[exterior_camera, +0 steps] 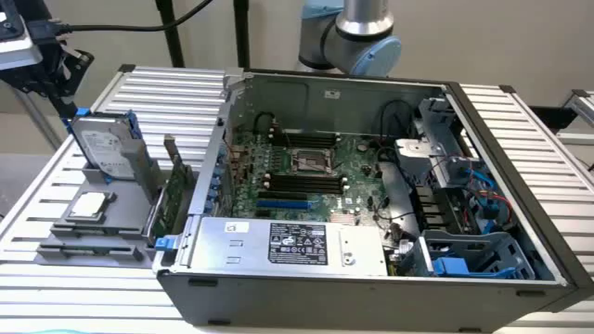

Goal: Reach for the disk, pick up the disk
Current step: 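Pick up the disk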

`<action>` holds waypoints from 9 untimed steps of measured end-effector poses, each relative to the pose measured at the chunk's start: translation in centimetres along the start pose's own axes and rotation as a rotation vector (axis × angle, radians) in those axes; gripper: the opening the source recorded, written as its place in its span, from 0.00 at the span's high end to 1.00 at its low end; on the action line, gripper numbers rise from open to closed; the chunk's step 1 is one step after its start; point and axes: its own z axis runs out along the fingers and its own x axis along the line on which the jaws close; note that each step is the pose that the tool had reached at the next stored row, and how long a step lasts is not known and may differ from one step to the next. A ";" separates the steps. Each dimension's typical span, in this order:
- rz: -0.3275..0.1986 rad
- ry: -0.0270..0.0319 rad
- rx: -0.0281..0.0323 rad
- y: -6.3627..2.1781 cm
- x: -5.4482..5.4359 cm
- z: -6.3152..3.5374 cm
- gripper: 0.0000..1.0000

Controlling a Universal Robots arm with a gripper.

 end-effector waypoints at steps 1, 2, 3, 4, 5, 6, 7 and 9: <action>0.000 0.0000 0.0000 0.00 0.0 0.00 0.89; 0.000 0.0000 0.0000 0.00 0.0 0.00 0.89; 0.000 0.0001 0.0000 0.00 0.0 0.00 0.89; 0.000 0.0000 0.0000 0.00 0.0 0.00 0.89; 0.000 0.0000 0.0000 0.00 0.0 0.00 0.89; 0.000 0.0000 0.0000 0.00 0.0 0.00 0.89; 0.000 0.0000 0.0000 0.00 0.0 0.00 0.89; 0.000 0.0000 0.0000 0.00 0.0 0.00 0.89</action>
